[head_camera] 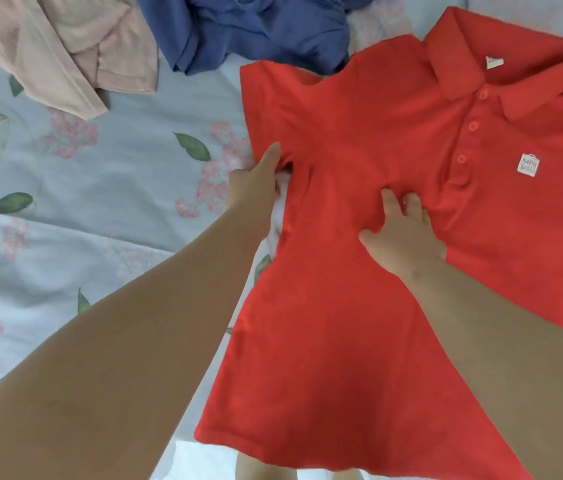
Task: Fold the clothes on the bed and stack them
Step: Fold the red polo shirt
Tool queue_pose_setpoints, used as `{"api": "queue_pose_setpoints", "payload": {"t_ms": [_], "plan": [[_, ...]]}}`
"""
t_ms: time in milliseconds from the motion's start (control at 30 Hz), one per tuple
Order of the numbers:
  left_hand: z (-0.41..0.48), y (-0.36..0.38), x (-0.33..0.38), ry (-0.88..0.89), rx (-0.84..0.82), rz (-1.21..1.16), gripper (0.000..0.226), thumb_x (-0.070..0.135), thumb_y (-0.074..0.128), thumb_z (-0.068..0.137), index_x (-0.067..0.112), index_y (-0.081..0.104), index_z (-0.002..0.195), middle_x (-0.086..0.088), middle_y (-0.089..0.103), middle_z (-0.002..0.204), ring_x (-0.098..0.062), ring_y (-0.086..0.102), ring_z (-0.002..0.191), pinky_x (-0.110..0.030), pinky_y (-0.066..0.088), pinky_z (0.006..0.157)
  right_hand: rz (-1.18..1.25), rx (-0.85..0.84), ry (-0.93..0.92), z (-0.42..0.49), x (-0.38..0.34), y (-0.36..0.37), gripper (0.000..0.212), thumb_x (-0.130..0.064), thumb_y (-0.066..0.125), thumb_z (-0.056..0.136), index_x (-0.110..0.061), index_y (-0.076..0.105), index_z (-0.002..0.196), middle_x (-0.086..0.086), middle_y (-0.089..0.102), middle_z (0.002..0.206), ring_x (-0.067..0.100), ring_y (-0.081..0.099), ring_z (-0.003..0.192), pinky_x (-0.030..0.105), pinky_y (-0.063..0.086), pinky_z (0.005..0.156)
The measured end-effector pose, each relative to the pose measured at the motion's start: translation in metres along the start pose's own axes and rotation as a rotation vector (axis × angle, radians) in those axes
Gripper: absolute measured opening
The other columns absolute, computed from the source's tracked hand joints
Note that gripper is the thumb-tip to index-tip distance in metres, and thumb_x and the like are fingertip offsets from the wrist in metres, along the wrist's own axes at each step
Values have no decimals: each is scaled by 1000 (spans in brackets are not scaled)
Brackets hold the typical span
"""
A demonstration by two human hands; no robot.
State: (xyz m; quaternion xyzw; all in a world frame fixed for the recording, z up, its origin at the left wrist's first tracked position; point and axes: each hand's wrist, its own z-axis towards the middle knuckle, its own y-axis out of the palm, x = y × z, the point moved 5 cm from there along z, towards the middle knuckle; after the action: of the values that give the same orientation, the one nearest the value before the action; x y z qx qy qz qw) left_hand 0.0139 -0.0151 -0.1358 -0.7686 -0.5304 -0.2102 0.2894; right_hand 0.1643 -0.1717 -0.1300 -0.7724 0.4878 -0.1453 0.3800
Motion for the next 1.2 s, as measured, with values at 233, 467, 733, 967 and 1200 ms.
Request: {"api": "queue_pose_setpoints", "payload": {"t_ms": [233,467,733,967,1200], "plan": [[36,10,53,92,88,-48,57,42,75,74,7,59,116,-5,65,108,-19,63,97,-33,53,88,-19,-94,18,5,0,-2,74,-42,46,91,-38,1,149,-4,-8,157,23,0,146,50,32,104],[-17,56,106,686,-128,314,75,10,59,78,29,28,143,5,53,130,-17,60,103,-35,51,90,105,-139,-84,6,12,-7,74,-38,52,88,-43,8,148,-12,-2,155,15,-7,146,50,28,108],[-55,149,15,601,-329,1484,83,52,49,91,32,-4,151,4,-1,159,-29,17,141,-49,28,107,773,375,32,1,117,-55,33,-5,53,88,-14,61,119,0,62,112,21,58,106,22,37,90],[-84,201,-15,593,-181,1525,78,60,38,91,30,-2,151,-2,-11,159,-32,-10,145,-54,6,115,816,618,795,2,254,-93,62,-29,58,86,-17,33,141,11,30,145,32,34,130,42,29,104],[-80,211,-21,506,-155,1541,81,64,36,90,33,-8,150,-3,-15,159,-32,-17,144,-53,-1,116,1503,467,740,31,292,-84,67,-23,74,77,-14,44,135,6,60,114,16,63,79,29,56,68]]}}
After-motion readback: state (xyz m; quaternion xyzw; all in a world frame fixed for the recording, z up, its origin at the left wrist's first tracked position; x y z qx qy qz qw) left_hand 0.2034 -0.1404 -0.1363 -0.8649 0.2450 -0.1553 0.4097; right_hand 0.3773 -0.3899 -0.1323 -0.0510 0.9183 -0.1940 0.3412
